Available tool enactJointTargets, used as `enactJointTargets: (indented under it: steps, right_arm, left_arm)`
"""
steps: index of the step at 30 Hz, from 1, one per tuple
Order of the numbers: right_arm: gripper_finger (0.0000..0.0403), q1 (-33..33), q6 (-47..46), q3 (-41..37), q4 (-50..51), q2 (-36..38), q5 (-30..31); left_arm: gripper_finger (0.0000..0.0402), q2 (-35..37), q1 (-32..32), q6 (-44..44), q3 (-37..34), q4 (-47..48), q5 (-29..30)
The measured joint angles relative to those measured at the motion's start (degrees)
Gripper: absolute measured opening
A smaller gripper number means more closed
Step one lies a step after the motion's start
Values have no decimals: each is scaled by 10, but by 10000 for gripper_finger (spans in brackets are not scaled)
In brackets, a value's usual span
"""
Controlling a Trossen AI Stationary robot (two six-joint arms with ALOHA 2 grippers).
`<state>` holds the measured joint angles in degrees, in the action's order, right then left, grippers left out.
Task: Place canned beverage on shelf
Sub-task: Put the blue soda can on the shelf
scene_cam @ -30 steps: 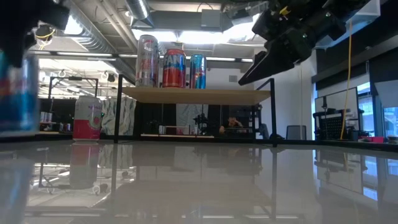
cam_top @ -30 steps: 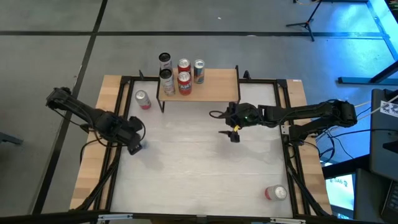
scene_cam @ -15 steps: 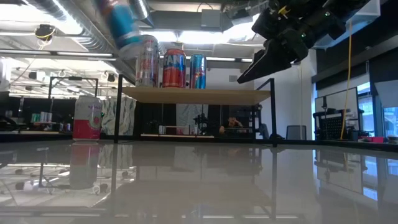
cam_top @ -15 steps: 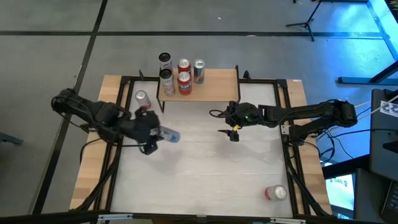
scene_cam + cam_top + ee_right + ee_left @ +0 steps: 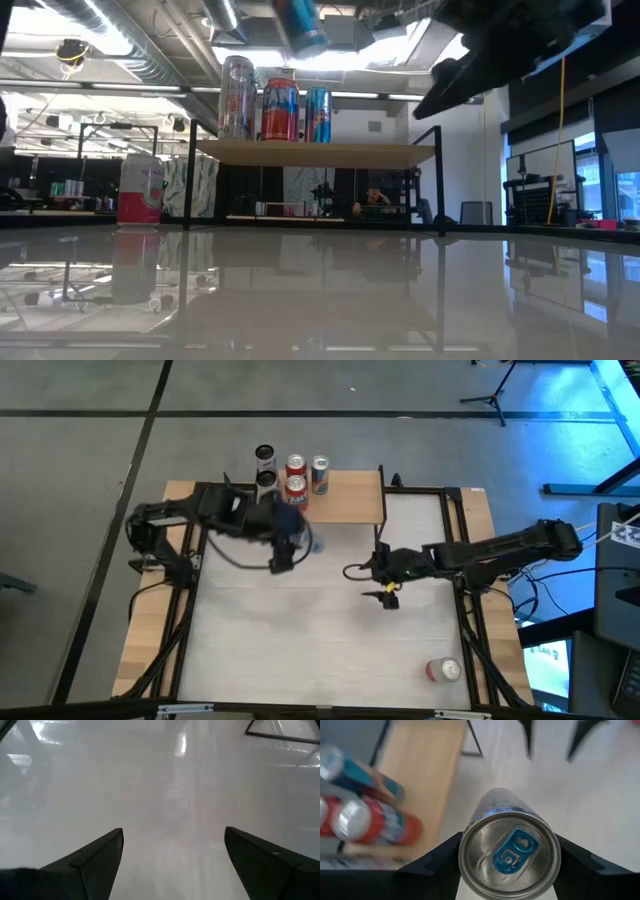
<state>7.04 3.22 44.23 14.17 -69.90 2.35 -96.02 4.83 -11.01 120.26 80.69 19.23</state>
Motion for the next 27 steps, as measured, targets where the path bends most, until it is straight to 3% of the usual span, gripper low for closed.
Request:
enactJointTargets:
  steps: [9, 17, 27]
  right_arm:
    - [342, 40, -54, 0, 20, 0, 69]
    - [342, 38, -81, 0, 25, -13, 92]
    - [342, 38, -81, 0, 23, -12, 92]
  left_arm:
    - [224, -81, -111, 117, 127, 0, -3]
    - [224, -131, -178, 163, 131, -2, -18]
    - [224, -178, -203, 187, 131, -2, -40]
